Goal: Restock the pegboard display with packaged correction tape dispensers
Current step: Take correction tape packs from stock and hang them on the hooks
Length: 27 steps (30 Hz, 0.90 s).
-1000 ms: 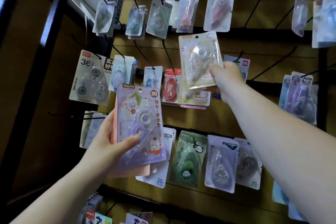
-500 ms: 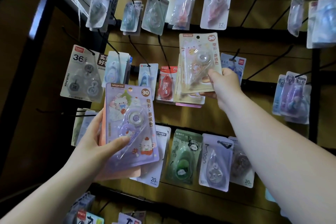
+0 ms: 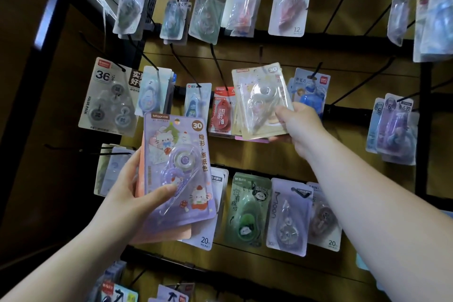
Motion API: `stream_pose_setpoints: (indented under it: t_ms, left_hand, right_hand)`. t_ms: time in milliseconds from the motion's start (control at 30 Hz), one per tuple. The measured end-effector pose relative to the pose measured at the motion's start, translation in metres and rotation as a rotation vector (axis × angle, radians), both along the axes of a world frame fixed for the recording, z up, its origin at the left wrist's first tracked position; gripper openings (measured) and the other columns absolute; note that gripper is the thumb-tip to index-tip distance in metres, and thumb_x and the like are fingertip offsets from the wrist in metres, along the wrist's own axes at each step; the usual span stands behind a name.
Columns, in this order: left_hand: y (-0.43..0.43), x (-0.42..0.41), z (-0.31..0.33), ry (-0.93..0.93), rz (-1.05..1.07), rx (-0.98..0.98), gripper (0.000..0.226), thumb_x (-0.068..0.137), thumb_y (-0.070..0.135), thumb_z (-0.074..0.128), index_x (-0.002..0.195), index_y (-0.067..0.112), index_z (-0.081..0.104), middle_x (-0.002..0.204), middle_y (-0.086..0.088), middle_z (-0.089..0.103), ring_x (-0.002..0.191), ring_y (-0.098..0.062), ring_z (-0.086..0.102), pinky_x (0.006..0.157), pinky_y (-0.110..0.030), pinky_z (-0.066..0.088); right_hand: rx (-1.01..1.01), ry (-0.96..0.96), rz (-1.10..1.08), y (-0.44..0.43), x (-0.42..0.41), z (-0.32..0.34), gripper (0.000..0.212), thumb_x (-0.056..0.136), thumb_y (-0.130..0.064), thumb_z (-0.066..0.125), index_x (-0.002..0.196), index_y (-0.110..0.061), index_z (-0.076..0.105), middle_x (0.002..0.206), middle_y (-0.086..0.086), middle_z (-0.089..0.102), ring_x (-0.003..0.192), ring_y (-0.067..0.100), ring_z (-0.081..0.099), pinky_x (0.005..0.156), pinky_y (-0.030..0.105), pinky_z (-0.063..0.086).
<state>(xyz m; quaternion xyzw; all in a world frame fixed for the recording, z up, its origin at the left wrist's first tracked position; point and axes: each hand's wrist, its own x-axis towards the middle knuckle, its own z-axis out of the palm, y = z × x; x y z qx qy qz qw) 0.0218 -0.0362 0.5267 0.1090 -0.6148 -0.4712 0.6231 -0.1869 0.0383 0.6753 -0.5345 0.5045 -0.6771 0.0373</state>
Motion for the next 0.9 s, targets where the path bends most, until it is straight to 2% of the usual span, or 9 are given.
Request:
stream_pose_setpoints:
  t_ms: [67, 100, 233, 333, 400, 533, 667, 767, 900]
  left_hand:
    - [0.000, -0.001, 0.000, 0.000, 0.012, -0.003, 0.081, 0.036, 0.035, 0.078, 0.107, 0.054, 0.044, 0.104, 0.010, 0.069, 0.092, -0.014, 0.069, 0.086, -0.043, 0.052]
    - [0.000, -0.002, 0.000, -0.001, 0.014, -0.005, 0.082, 0.038, 0.034, 0.078, 0.109, 0.053, 0.044, 0.104, 0.010, 0.069, 0.093, -0.015, 0.069, 0.087, -0.044, 0.051]
    - [-0.001, -0.003, 0.001, -0.007, 0.014, 0.001, 0.078, 0.032, 0.040, 0.075, 0.104, 0.056, 0.047, 0.101, 0.012, 0.071, 0.093, -0.015, 0.069, 0.086, -0.044, 0.052]
    - [0.000, -0.005, 0.001, -0.010, 0.006, 0.004, 0.072, 0.033, 0.040, 0.075, 0.097, 0.060, 0.047, 0.101, 0.011, 0.072, 0.093, -0.017, 0.069, 0.086, -0.045, 0.051]
    - [0.001, -0.006, 0.001, -0.006, 0.000, 0.004, 0.072, 0.033, 0.040, 0.075, 0.097, 0.060, 0.047, 0.102, 0.010, 0.072, 0.093, -0.017, 0.069, 0.085, -0.045, 0.052]
    - [0.001, -0.008, 0.001, -0.001, -0.015, -0.005, 0.074, 0.033, 0.040, 0.075, 0.098, 0.060, 0.047, 0.101, 0.011, 0.072, 0.092, -0.017, 0.070, 0.080, -0.041, 0.053]
    - [-0.001, -0.009, 0.001, 0.004, -0.013, -0.017, 0.074, 0.042, 0.031, 0.079, 0.103, 0.057, 0.046, 0.100, 0.013, 0.072, 0.092, -0.015, 0.070, 0.082, -0.041, 0.052]
    - [-0.002, -0.009, -0.001, 0.009, -0.017, -0.013, 0.062, 0.052, 0.021, 0.072, 0.098, 0.056, 0.048, 0.094, 0.018, 0.073, 0.088, -0.012, 0.071, 0.082, -0.040, 0.052]
    - [0.000, -0.009, -0.001, 0.019, -0.033, -0.023, 0.068, 0.040, 0.030, 0.077, 0.096, 0.056, 0.049, 0.093, 0.020, 0.073, 0.088, -0.010, 0.070, 0.081, -0.038, 0.052]
  right_hand:
    - [-0.049, 0.020, -0.023, 0.000, -0.002, 0.000, 0.010, 0.092, -0.015, 0.046, 0.088, -0.020, 0.054, 0.083, -0.002, 0.059, 0.093, 0.026, 0.062, 0.078, 0.039, 0.055]
    - [-0.077, 0.032, -0.031, 0.001, -0.002, 0.001, 0.011, 0.092, -0.016, 0.045, 0.087, -0.021, 0.054, 0.085, -0.002, 0.060, 0.095, 0.026, 0.061, 0.082, 0.041, 0.054]
    - [-0.150, 0.046, -0.036, 0.002, -0.001, 0.010, 0.015, 0.094, -0.017, 0.043, 0.103, -0.013, 0.054, 0.088, 0.001, 0.059, 0.083, 0.020, 0.062, 0.059, 0.026, 0.059]
    - [-0.140, 0.010, -0.049, 0.001, 0.002, 0.017, 0.022, 0.094, -0.018, 0.043, 0.111, -0.011, 0.055, 0.097, 0.005, 0.060, 0.092, 0.025, 0.063, 0.054, 0.026, 0.057]
    - [-0.131, -0.001, -0.058, 0.000, 0.004, 0.020, 0.023, 0.094, -0.018, 0.044, 0.113, -0.010, 0.055, 0.102, 0.006, 0.060, 0.099, 0.026, 0.062, 0.060, 0.028, 0.058]
    - [-0.096, 0.007, -0.047, 0.000, 0.008, 0.023, 0.019, 0.093, -0.017, 0.045, 0.108, -0.012, 0.055, 0.091, 0.002, 0.058, 0.098, 0.026, 0.062, 0.065, 0.030, 0.057]
    - [-0.073, -0.013, 0.002, 0.003, 0.011, 0.025, 0.008, 0.094, -0.016, 0.045, 0.099, -0.015, 0.050, 0.083, 0.001, 0.055, 0.074, 0.017, 0.060, 0.038, 0.020, 0.053]
    - [-0.053, -0.049, 0.002, 0.005, 0.009, 0.024, 0.010, 0.093, -0.016, 0.045, 0.101, -0.012, 0.050, 0.098, 0.007, 0.055, 0.079, 0.021, 0.059, 0.037, 0.019, 0.052]
    - [0.000, -0.097, -0.004, 0.005, 0.004, 0.018, 0.025, 0.093, -0.014, 0.046, 0.117, -0.008, 0.049, 0.107, 0.011, 0.055, 0.072, 0.019, 0.059, 0.032, 0.017, 0.048]
